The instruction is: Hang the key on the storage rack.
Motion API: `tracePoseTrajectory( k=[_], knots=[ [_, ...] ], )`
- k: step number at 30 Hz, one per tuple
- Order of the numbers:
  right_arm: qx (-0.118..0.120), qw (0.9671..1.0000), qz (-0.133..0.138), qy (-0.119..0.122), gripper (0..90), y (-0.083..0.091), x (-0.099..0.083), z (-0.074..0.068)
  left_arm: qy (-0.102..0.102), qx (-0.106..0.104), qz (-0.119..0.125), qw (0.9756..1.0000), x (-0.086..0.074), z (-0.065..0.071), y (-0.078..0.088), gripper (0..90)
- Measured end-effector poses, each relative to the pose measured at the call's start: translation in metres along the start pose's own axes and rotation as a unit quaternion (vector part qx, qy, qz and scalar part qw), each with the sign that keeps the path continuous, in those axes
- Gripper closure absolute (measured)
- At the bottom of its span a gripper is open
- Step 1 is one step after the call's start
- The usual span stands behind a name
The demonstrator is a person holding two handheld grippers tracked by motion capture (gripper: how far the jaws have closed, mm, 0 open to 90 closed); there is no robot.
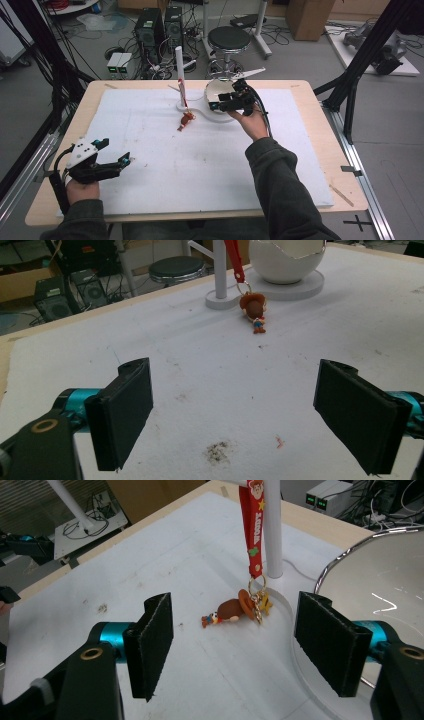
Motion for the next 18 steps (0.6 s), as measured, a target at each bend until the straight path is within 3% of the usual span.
tracePoseTrajectory(
  k=[18],
  knots=[
    [-0.001, 0.9999, 0.011, 0.006, 29.0, 0.025, -0.016, 0.000, 0.000, 0.001, -0.001, 1.0000, 0.000, 0.000, 0.000, 16.4]
  ],
)
Point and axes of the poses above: each handheld gripper's, and its own axes: y roughly backward along the jaws, x roughly out of its top, z roughly to its right, the point moved 8 cm from there along -y, roughly forward along the jaws, and after that the axes turned 13 degrees about z, right-handed, at the moved point
